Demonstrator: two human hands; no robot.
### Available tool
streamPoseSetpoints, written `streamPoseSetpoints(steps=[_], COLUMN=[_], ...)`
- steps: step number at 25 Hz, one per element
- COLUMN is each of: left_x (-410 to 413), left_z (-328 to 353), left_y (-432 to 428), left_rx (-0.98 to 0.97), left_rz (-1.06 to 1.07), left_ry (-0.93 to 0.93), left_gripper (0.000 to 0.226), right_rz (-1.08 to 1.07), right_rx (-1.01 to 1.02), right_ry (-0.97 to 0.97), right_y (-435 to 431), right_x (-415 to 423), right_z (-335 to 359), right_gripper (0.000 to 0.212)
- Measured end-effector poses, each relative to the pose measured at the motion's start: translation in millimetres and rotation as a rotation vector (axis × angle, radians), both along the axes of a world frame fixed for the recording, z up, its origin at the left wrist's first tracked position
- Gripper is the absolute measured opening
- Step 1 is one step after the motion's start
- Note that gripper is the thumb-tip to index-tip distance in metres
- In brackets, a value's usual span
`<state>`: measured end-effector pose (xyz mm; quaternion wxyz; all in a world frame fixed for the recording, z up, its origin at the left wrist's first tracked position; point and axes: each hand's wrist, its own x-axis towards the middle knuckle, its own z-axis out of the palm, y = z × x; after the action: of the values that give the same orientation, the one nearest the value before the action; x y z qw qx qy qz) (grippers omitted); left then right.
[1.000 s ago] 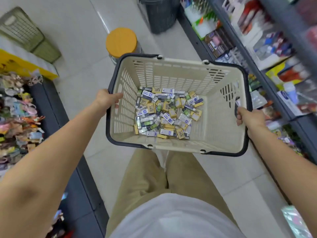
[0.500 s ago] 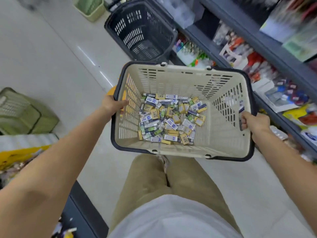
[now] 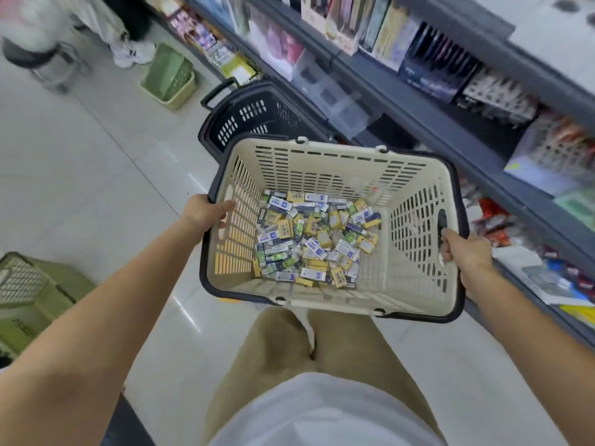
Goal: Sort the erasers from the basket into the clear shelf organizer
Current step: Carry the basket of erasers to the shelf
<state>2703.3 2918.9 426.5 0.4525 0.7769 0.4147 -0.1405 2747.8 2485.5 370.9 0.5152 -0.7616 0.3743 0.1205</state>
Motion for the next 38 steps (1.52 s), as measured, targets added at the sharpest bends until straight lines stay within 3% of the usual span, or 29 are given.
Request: streamPoseSetpoints(steps=[13, 18, 22, 27, 33, 38], left_x=[161, 231, 292, 374, 426, 458], left_z=[2, -24, -56, -101, -135, -172], left_y=[71, 111, 153, 209, 256, 253], left_rx=[0.053, 0.158, 0.135, 0.137, 0.201, 0.217], left_rz=[-0.091, -0.259, -0.405, -0.520, -0.593, -0.665], left_ry=[0.001, 0.063, 0.098, 0.071, 0.106, 0.088], left_gripper=[0.021, 0.030, 0.025, 0.020, 0.016, 0.010], right_rz=[-0.075, -0.204, -0.339, -0.531, -0.553, -0.540], right_rx=[-0.066, -0.039, -0.058, -0.028, 0.040, 0.006], right_ry=[0.083, 0.113, 0.173, 0.166, 0.190, 0.184], right_y=[56, 99, 161, 249, 315, 321], right_x=[99, 101, 97, 114, 140, 160], right_z=[-3, -19, -43, -80, -117, -151], right_gripper=[0.018, 0.025, 0.033, 0.025, 0.018, 0.020])
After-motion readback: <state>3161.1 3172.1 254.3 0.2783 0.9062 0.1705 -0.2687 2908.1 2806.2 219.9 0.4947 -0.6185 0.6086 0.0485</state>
